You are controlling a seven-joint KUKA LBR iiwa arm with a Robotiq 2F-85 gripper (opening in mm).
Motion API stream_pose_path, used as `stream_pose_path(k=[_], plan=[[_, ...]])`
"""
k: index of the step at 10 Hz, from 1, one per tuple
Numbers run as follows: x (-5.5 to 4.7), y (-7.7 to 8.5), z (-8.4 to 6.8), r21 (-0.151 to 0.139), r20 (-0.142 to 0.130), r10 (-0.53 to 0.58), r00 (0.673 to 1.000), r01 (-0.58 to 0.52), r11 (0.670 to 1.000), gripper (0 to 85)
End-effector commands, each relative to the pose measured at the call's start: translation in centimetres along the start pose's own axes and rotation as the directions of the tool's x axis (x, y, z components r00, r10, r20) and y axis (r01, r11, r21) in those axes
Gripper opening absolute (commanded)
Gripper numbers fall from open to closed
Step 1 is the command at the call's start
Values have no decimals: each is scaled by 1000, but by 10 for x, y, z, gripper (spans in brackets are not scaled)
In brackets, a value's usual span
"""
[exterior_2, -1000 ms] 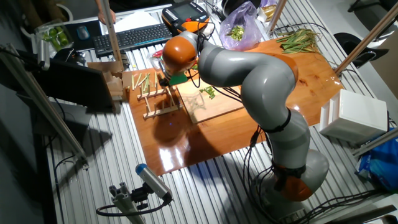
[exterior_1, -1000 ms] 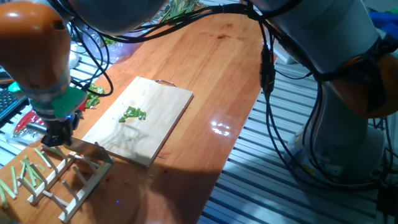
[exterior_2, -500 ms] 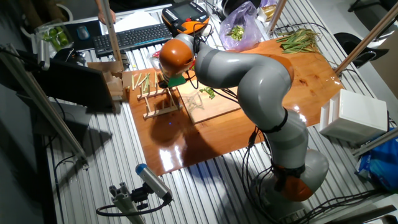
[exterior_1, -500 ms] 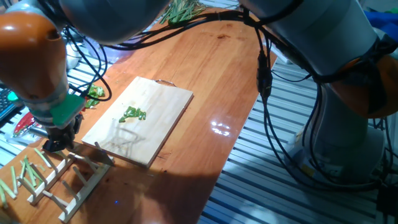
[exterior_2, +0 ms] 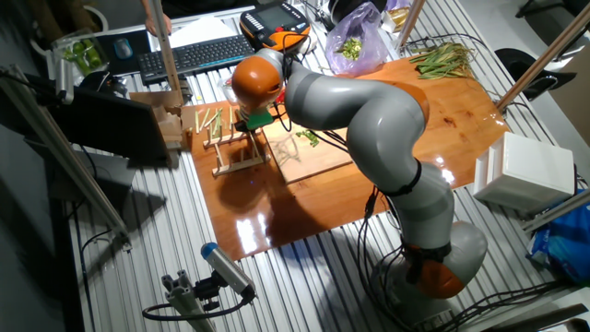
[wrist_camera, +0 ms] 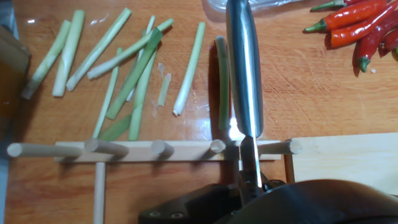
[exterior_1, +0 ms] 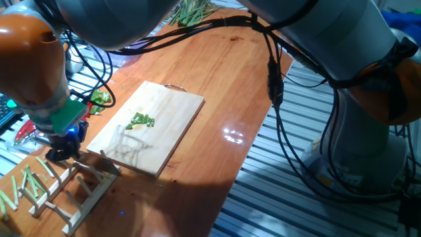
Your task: Chop the chili peppers
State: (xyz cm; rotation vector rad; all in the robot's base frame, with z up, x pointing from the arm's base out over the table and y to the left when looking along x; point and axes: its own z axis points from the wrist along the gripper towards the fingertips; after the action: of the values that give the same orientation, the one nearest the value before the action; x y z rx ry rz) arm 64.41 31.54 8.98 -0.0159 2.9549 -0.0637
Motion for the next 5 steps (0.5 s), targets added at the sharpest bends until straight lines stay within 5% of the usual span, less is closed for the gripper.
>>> stream_pose_path(k=[1, 5], plan=[[0, 0, 1, 0, 0, 6, 1000, -6, 1000, 170], [0, 1, -2, 5, -5, 18, 1000, -18, 1000, 170]])
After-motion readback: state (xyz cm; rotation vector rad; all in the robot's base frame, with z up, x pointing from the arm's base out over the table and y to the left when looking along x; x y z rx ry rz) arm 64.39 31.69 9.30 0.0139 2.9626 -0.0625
